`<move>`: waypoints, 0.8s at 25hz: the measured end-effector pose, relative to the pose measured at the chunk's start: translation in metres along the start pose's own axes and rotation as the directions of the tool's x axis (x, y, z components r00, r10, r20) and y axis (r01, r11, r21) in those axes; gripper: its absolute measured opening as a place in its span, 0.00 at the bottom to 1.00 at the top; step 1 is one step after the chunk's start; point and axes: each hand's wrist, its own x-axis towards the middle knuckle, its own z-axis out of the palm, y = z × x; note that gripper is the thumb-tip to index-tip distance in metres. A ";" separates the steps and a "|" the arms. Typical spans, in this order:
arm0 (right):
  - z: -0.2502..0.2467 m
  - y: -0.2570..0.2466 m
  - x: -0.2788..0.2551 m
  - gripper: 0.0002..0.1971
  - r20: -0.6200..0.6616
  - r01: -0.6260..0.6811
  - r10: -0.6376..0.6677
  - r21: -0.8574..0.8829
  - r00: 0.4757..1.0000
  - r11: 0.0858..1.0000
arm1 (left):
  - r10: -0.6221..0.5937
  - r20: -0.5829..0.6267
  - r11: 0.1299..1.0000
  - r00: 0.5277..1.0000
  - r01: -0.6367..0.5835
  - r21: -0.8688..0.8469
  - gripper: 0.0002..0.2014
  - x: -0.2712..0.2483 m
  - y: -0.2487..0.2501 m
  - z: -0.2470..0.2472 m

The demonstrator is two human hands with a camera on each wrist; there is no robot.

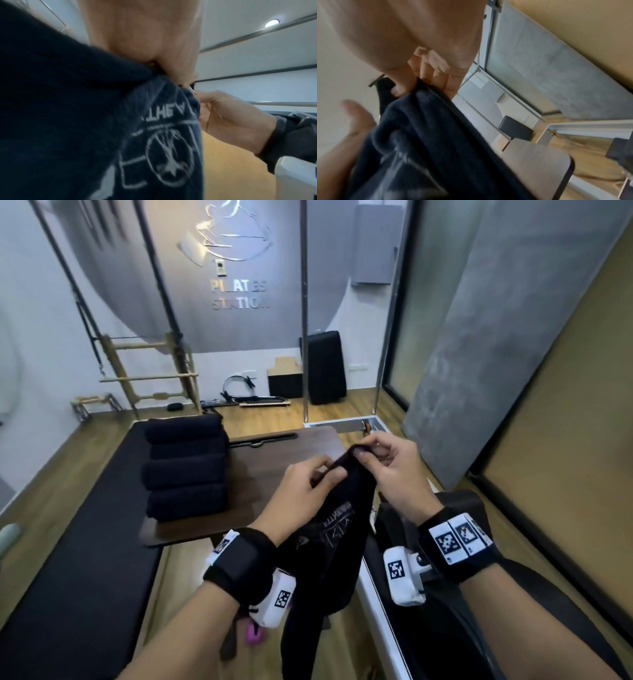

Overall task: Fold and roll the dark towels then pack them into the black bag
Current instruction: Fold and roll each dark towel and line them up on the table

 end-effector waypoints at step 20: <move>-0.026 0.038 0.019 0.06 -0.228 -0.200 0.228 0.139 0.947 0.970 | -0.104 -0.455 0.952 0.884 0.221 0.211 0.14 -0.078 -0.062 -0.150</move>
